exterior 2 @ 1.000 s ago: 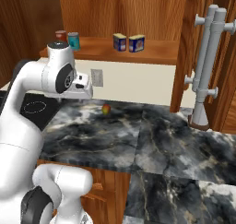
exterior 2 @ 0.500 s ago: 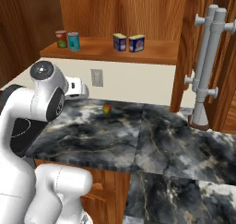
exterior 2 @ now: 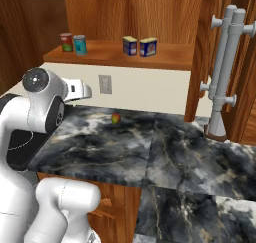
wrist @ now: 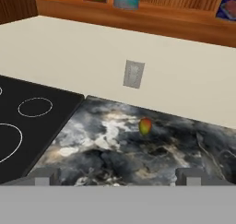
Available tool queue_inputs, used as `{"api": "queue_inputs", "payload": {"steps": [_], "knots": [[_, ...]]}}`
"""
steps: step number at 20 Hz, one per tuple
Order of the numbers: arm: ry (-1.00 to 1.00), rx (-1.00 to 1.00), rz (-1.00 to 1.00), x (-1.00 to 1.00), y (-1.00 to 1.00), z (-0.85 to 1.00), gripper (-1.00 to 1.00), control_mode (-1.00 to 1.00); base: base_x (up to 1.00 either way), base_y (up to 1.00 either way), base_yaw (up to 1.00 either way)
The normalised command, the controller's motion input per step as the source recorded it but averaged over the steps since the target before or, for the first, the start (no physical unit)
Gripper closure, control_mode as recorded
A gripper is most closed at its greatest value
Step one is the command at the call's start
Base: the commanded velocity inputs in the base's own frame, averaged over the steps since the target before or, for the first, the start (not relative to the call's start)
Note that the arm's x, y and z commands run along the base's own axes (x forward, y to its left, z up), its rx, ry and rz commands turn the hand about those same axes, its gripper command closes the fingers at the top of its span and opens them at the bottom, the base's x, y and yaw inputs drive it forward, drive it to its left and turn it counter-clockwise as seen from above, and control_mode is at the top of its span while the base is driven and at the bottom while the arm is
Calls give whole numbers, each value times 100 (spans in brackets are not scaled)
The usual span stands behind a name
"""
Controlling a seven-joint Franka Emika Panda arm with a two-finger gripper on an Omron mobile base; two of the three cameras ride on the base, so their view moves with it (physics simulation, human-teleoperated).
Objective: Stack two cans on top of the other two cans in the cabinet.
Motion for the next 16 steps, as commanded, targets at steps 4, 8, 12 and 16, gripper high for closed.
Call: {"api": "queue_inputs", "payload": {"steps": [4,8,12,16], "knots": [[3,0,0,13,7,59,-100,-100,0,0,0],[3,3,0,11,1,52,-100,-100,0,0,0],[-2,9,1,10,0,38,-100,-100,0,0,0],[-8,8,3,16,0,29,-100,-100,0,0,0]]}}
